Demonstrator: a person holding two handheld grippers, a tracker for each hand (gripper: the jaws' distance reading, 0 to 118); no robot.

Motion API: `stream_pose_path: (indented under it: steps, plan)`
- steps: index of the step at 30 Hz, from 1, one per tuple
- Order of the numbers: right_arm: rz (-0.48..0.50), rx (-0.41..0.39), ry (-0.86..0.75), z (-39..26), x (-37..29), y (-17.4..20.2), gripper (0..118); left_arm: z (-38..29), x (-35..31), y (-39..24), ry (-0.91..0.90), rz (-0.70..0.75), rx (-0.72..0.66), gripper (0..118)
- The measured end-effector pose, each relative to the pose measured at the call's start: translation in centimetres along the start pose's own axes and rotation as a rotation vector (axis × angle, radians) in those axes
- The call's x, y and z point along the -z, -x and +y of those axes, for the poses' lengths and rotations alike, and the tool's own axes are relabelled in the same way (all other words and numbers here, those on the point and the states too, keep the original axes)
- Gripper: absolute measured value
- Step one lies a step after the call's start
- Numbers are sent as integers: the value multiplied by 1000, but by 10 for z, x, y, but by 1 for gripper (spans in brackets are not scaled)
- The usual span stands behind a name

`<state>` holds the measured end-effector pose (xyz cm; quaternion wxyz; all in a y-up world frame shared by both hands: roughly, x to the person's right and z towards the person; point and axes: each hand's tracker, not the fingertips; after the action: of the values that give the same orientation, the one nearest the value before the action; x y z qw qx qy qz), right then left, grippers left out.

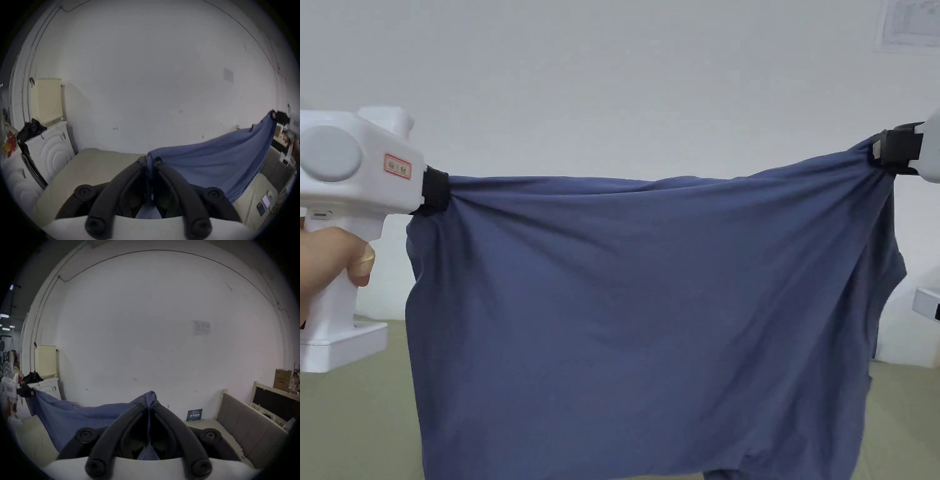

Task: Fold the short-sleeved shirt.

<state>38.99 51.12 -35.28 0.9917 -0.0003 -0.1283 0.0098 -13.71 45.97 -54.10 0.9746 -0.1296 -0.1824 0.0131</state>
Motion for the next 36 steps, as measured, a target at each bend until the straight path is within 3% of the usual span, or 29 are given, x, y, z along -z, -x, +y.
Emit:
stream_pose_path:
  steps: [11,17,28,36]
  plan:
    - [-25,50,101,-81,-44,-5,2,-91,-21,3,105,-65,124,8]
    - [-31,136,189,-142,-118,-16,2,-171,-71,8,167,-127,88,8]
    - [-66,195,393,-274,-268,-15,2,-323,-178,12,356,-234,96,8]
    - [-77,252,569,-353,-332,-23,2,-395,-207,17,471,-244,111,9]
